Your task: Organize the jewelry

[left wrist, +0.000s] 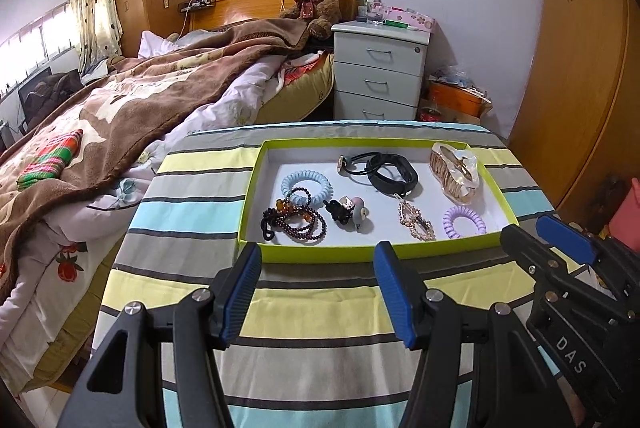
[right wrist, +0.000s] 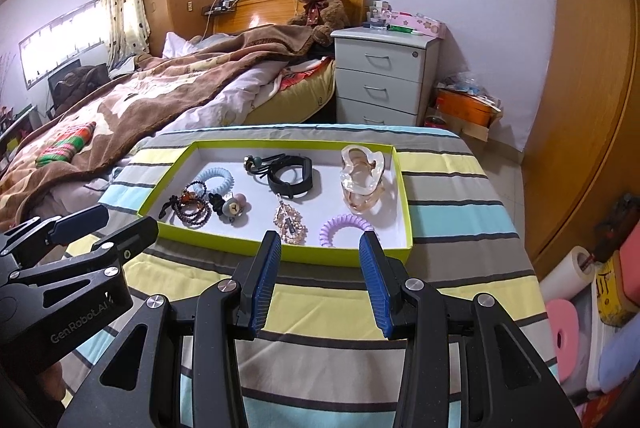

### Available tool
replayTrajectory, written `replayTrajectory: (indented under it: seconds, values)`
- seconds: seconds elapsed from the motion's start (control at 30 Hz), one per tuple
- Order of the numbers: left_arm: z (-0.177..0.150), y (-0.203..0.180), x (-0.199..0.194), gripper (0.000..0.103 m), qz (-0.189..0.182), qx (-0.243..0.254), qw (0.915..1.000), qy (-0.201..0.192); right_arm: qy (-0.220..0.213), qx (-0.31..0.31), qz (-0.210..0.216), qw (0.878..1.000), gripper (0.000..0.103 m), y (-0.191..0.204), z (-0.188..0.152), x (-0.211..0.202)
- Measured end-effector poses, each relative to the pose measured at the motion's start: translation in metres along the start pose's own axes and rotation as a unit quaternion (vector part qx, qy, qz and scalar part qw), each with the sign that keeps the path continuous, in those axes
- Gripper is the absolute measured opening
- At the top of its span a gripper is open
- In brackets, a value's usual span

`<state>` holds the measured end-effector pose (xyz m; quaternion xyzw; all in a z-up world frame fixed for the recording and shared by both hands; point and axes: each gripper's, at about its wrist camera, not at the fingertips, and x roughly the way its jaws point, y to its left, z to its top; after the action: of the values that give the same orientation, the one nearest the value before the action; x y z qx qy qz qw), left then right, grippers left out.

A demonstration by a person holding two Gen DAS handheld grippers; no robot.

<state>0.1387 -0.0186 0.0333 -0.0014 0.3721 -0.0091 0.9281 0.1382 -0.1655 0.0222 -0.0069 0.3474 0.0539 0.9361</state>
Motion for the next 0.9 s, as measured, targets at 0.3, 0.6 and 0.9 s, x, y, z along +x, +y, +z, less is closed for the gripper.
replayTrajectory:
  seconds: [0.3,0.6,0.9]
  values:
    - [-0.0018,0.0003,0.0001,0.06,-0.001,-0.004,1.0,0.004,-0.001,0.0,0.0,1.0,0.042,0.0,-0.0001,-0.0002]
    - [-0.0014,-0.0005,-0.0015,0.06,0.004,-0.003,1.0,0.002,-0.002,0.001,0.0,1.0,0.042,0.0004,-0.001,-0.0005]
    - [-0.003,0.0014,-0.0022,0.06,0.002,-0.006,1.0,0.003,-0.002,0.002,0.001,1.0,0.042,0.0009,-0.0012,-0.0012]
